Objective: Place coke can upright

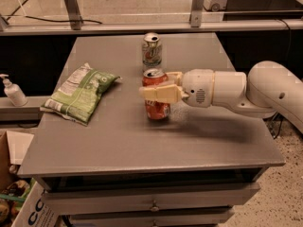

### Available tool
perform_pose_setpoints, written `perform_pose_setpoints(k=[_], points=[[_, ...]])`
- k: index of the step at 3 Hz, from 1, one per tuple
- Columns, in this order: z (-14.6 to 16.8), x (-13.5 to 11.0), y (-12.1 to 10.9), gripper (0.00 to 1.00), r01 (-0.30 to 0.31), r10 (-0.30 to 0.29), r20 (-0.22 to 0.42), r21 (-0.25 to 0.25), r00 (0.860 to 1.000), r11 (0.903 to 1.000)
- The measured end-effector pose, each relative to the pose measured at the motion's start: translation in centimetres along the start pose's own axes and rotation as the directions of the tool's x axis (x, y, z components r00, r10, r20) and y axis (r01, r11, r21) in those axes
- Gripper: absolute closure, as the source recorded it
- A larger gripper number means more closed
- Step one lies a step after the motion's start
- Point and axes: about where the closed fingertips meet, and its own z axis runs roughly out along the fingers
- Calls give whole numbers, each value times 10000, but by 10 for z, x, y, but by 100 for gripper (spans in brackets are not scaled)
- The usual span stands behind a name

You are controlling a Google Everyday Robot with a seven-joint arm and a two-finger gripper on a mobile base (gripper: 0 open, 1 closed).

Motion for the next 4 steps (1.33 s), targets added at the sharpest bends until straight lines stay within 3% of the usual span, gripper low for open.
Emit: perform_pose_setpoints(k=[1, 4], points=[[1, -10, 0, 82, -16, 9, -293, -248, 9996, 9997], [-2, -9, -2, 12, 11, -22, -344, -332, 9994, 9994]])
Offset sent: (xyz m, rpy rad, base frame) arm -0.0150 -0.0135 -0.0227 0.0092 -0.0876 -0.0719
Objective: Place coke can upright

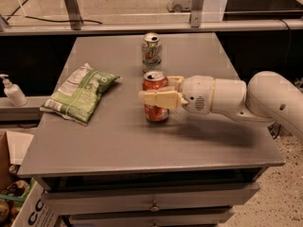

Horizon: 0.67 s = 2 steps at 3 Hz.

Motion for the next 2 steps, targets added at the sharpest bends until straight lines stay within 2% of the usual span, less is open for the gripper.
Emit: perform_pose_setpoints(k=[1, 2], points=[[-10, -10, -10, 0, 80, -81, -117, -51, 9999, 10000], [-20, -20, -19, 0, 67, -70, -202, -150, 9998, 9999]])
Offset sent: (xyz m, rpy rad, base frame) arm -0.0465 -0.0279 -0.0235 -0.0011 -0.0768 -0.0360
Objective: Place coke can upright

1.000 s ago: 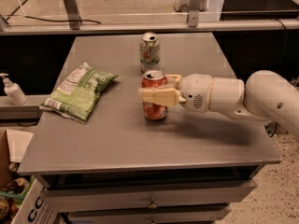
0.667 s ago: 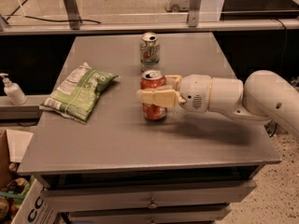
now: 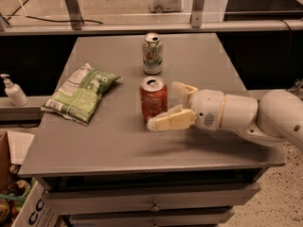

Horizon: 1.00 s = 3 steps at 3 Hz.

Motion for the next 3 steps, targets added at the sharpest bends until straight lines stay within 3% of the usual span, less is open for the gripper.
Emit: perform_pose_setpoints(k=[1, 2, 3], points=[[-19, -10, -5, 0, -142, 140, -68, -281, 9999, 9995], [-56, -25, -6, 0, -891, 885, -105, -911, 9960, 9919], [-55, -25, -6, 0, -912, 906, -106, -906, 9958, 9917]])
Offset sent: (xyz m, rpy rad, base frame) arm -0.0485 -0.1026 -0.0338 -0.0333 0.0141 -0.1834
